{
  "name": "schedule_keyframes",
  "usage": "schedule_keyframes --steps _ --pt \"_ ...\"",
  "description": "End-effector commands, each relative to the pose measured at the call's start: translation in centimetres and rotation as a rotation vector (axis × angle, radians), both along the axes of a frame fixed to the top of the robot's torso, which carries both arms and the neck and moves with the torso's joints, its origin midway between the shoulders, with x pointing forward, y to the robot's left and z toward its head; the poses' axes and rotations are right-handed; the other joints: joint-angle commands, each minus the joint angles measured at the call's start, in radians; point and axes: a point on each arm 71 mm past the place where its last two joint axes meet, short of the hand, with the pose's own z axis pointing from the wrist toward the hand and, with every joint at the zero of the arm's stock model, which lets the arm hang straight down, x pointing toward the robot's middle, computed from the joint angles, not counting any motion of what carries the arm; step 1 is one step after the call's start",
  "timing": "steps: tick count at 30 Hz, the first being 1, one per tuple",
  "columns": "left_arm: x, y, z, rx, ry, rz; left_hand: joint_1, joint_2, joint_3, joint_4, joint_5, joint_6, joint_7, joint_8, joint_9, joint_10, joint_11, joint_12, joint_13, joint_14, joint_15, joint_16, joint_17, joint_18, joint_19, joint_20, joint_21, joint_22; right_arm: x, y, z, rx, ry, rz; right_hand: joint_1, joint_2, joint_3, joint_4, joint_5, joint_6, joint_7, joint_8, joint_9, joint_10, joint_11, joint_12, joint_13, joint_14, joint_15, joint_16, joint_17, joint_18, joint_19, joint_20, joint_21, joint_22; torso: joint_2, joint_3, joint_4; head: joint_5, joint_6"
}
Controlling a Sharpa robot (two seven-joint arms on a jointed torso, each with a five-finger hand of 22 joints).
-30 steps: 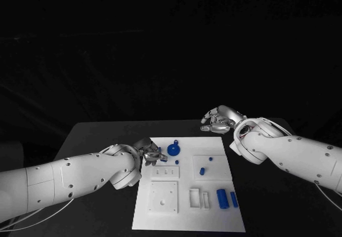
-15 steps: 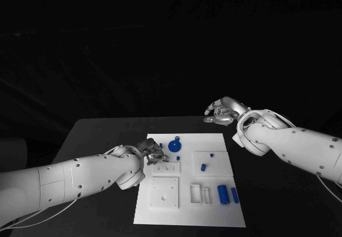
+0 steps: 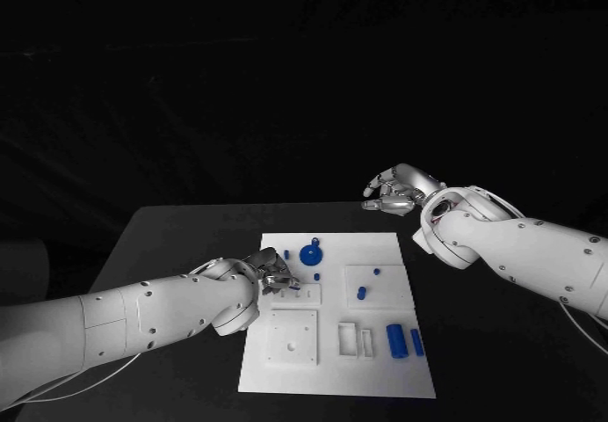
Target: Assemble the parts on the task board
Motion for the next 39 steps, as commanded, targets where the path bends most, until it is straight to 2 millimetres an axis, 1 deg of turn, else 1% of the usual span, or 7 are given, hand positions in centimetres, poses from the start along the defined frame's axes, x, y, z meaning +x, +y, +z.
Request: schedule_keyframes --steps 1,6,10,13,24,31,39 --pt "0.0 -0.2 -0.2 0.015 0.015 -0.015 0.007 0.002 0.005 -0.010 0.003 0.137 -0.090 0.002 0.172 -0.034 -0.028 0.006 0.002 0.034 -0.062 0.005 -0.001 0.012 0.004 -0.124 0.002 0.019 0.0 0.1 0.1 -0.005 0.002 0.014 0.009 0.002 -0.005 -0.001 0.007 0.002 0.004 -0.006 0.001 -0.009 -0.001 0.006 -0.002 -0.004 -0.002 -0.006 -0.001 0.085 -0.002 -0.001 -0.005 0.005 0.000 -0.0016 0.0002 -0.001 -0.003" --pt "0.0 -0.4 -0.3 0.021 0.024 -0.023 0.003 0.002 0.003 -0.009 -0.003 0.139 -0.090 0.002 0.173 -0.035 -0.027 0.009 0.002 0.033 -0.063 0.007 -0.003 0.013 0.004 -0.124 0.003 0.019 0.0 0.2 0.1 -0.005 0.003 0.015 0.008 0.003 -0.006 0.000 0.012 0.003 0.003 -0.006 0.002 -0.009 -0.001 0.006 -0.003 -0.004 -0.002 -0.006 -0.001 0.085 -0.002 -0.001 -0.005 0.006 0.000 -0.0009 0.0000 0.001 -0.007" --pt "0.0 -0.5 -0.6 0.028 0.025 -0.025 0.002 0.002 0.002 -0.009 -0.006 0.139 -0.090 0.002 0.174 -0.035 -0.027 0.011 0.003 0.033 -0.063 0.008 -0.003 0.013 0.004 -0.124 0.004 0.019 0.0 0.3 0.1 -0.005 0.003 0.018 0.008 0.003 -0.006 0.000 0.015 0.003 0.003 -0.006 0.002 -0.010 -0.001 0.007 -0.003 -0.004 -0.002 -0.006 -0.001 0.085 -0.002 -0.001 -0.006 0.006 0.000 -0.0016 0.0009 0.000 -0.008" --pt "0.0 -0.5 -0.9 0.034 0.028 -0.027 0.001 0.003 0.002 -0.009 -0.009 0.140 -0.091 0.002 0.174 -0.035 -0.028 0.012 0.003 0.033 -0.063 0.009 -0.004 0.013 0.004 -0.125 0.004 0.019 0.0 0.3 0.1 -0.005 0.004 0.018 0.008 0.003 -0.007 0.001 0.017 0.003 0.003 -0.006 0.002 -0.010 -0.001 0.007 -0.004 -0.004 -0.002 -0.006 -0.001 0.085 -0.002 -0.001 -0.006 0.006 0.000 -0.0015 -0.0004 0.000 -0.008" --pt "0.2 -0.6 -1.2 0.053 0.031 -0.038 -0.002 0.004 0.002 -0.008 -0.016 0.138 -0.090 0.001 0.175 -0.037 -0.027 0.014 0.002 0.030 -0.062 0.010 -0.006 0.013 0.002 -0.124 0.005 0.018 0.0 0.5 0.1 -0.005 0.004 0.021 0.007 0.003 -0.008 0.002 0.023 0.004 0.003 -0.007 0.003 -0.010 -0.002 0.008 -0.005 -0.004 -0.002 -0.006 -0.001 0.085 -0.002 -0.002 -0.006 0.007 0.000 -0.0007 -0.0004 -0.001 -0.011" --pt "0.2 -0.6 -1.5 0.054 0.033 -0.035 -0.003 0.004 0.002 -0.007 -0.019 0.138 -0.089 0.000 0.175 -0.038 -0.026 0.014 0.001 0.029 -0.062 0.010 -0.007 0.013 0.001 -0.124 0.005 0.018 -0.1 0.5 0.1 -0.004 0.003 0.022 0.006 0.003 -0.008 0.002 0.026 0.004 0.003 -0.007 0.003 -0.010 -0.002 0.008 -0.005 -0.004 -0.002 -0.006 -0.001 0.085 -0.002 -0.002 -0.006 0.007 0.000 -0.0015 -0.0001 -0.002 -0.011" --pt "0.2 -0.7 -1.5 0.062 0.037 -0.040 -0.004 0.004 0.002 -0.007 -0.022 0.138 -0.089 0.000 0.176 -0.039 -0.026 0.014 0.001 0.028 -0.062 0.010 -0.008 0.013 0.000 -0.124 0.005 0.018 -0.1 0.6 0.1 -0.004 0.003 0.024 0.006 0.003 -0.008 0.003 0.029 0.004 0.003 -0.007 0.004 -0.011 -0.002 0.009 -0.006 -0.004 -0.002 -0.006 -0.001 0.085 -0.002 -0.002 -0.006 0.007 -0.001 -0.0013 0.0009 -0.003 -0.010"
